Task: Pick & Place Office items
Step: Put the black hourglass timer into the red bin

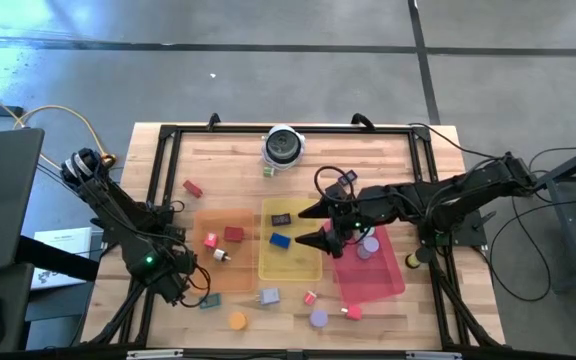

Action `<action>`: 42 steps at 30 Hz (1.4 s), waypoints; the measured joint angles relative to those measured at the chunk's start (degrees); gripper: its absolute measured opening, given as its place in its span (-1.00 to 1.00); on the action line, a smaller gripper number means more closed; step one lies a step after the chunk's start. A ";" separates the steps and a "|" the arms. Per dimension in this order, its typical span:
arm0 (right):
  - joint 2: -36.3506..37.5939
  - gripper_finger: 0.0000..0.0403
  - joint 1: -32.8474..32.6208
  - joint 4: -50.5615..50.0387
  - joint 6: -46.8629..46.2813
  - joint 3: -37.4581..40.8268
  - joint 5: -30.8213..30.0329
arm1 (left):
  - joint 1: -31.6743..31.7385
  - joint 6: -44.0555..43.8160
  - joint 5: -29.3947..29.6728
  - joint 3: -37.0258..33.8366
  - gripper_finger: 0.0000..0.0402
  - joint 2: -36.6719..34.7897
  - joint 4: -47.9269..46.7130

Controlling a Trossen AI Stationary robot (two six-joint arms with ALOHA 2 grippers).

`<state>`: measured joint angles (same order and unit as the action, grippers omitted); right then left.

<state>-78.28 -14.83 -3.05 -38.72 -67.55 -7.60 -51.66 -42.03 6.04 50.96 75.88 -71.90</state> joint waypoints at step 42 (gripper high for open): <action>0.02 0.96 0.63 -0.11 1.05 -0.02 0.03 | 0.59 -6.06 -6.88 -1.96 -0.02 -0.10 -0.02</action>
<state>-78.26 -14.20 -3.16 -37.67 -67.56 -7.57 -51.07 -48.10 -0.84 49.00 75.78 -71.92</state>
